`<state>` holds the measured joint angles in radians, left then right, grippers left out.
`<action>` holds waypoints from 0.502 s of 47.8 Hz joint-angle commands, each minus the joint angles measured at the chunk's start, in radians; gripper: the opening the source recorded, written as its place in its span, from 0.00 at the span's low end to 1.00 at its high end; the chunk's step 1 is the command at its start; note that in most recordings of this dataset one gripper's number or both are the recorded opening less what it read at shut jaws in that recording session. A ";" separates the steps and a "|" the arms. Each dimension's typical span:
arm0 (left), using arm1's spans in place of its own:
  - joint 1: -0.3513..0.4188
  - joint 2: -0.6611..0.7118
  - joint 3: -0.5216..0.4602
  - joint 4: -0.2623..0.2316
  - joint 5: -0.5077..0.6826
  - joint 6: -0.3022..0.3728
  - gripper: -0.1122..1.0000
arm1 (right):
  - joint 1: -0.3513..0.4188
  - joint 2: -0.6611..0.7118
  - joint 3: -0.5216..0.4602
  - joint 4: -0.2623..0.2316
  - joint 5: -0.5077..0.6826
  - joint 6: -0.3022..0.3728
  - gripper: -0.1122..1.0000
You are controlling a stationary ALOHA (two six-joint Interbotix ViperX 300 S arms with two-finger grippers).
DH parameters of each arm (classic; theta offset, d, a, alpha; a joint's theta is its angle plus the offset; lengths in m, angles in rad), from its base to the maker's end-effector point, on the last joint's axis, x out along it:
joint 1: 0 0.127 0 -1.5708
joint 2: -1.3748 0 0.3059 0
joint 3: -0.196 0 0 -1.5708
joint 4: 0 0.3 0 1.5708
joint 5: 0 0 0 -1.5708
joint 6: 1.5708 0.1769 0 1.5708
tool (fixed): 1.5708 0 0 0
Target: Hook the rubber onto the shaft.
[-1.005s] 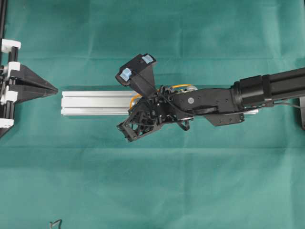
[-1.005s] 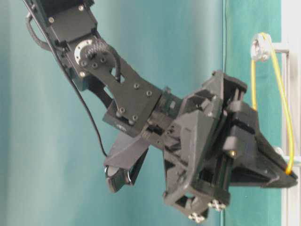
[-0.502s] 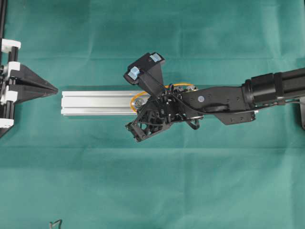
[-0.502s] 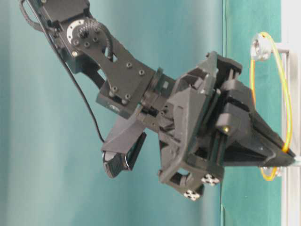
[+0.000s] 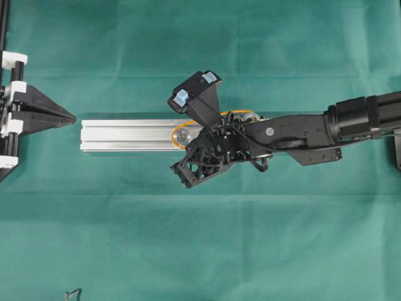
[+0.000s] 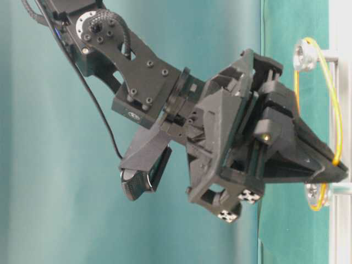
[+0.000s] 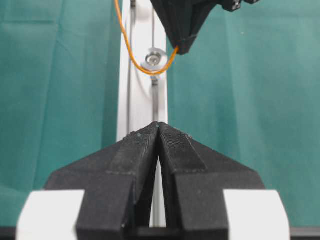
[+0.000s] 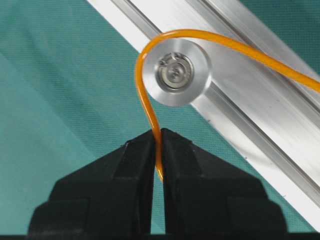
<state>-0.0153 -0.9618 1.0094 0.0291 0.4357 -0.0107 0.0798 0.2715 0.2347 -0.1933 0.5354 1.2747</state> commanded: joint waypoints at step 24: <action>-0.002 0.008 -0.031 0.003 -0.006 0.000 0.10 | 0.003 -0.046 -0.003 -0.002 0.021 -0.006 0.16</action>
<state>-0.0153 -0.9618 1.0094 0.0291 0.4357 -0.0107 0.0813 0.2700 0.2362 -0.1933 0.5553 1.2686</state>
